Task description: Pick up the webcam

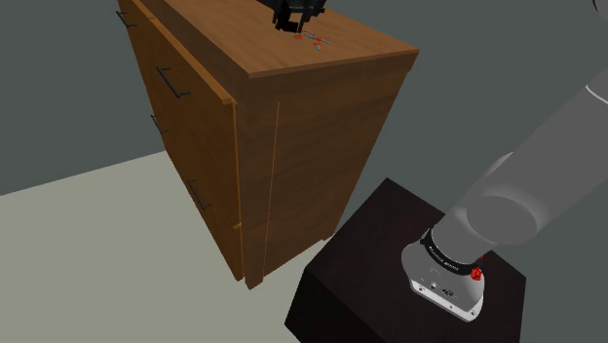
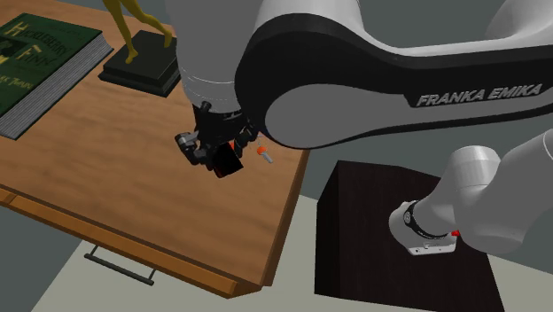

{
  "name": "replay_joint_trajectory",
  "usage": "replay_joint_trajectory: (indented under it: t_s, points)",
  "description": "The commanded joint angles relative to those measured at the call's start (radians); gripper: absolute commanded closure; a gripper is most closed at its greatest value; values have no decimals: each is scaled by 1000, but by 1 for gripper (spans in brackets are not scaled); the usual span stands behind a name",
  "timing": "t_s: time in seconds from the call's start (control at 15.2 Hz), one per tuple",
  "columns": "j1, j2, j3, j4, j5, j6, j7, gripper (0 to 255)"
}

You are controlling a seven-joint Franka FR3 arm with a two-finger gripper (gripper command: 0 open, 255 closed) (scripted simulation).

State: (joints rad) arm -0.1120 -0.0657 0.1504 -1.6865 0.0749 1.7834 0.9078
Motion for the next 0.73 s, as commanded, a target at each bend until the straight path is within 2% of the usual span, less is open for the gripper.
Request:
replay_joint_trajectory:
  t_s: [0.0,0.66]
  points:
    - [0,6,0,34,-2,-28,3,255]
    - [1,49,2,210,-9,-162,15,255]
